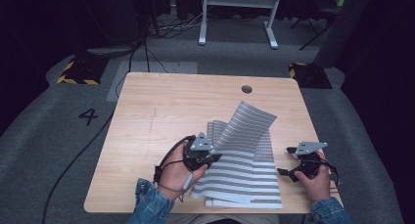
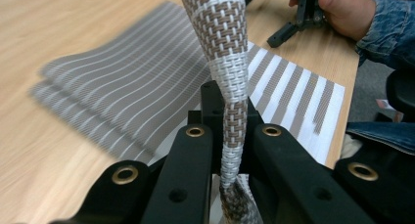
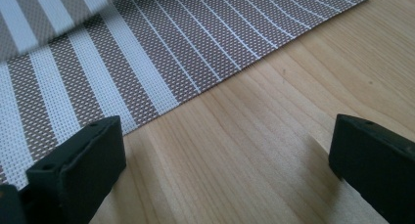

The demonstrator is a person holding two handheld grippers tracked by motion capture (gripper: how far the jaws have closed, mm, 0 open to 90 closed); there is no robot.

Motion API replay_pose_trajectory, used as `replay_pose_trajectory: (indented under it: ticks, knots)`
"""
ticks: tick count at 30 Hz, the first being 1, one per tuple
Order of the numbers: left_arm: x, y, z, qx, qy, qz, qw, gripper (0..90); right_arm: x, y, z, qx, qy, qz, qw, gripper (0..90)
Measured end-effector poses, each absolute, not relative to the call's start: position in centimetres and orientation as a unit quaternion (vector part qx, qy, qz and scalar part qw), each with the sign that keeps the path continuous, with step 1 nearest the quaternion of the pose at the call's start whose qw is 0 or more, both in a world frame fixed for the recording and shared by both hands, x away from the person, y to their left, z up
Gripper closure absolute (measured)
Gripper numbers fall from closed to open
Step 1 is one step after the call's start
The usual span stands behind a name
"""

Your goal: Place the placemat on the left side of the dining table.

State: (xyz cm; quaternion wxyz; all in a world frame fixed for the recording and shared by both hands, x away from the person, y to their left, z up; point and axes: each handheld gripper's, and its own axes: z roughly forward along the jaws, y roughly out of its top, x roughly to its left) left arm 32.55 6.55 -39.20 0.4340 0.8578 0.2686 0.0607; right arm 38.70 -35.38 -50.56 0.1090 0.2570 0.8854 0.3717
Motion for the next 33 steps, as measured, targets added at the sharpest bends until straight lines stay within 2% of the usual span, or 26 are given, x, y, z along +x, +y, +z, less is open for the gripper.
replay_pose_trajectory:
  ticks: [10, 17, 25, 33]
  knots:
    - [30.9, 12.7, -35.7, 0.836, 0.304, 0.099, 0.447, 88.6, 38.7, -35.4, -50.5, 0.257, 0.886, 0.371, 0.109, 0.5]
    - [30.7, 15.7, -34.8, 0.836, 0.324, 0.096, 0.433, 88.6, 38.7, -35.4, -50.5, 0.258, 0.886, 0.371, 0.107, 0.5]
    - [30.5, 18.3, -34.9, 0.831, 0.343, 0.105, 0.424, 88.6, 38.7, -35.4, -50.5, 0.258, 0.886, 0.371, 0.107, 0.5]
    - [32.1, 20.3, -37.0, 0.827, 0.372, 0.089, 0.414, 88.5, 38.7, -35.4, -50.5, 0.258, 0.886, 0.371, 0.107, 0.5]
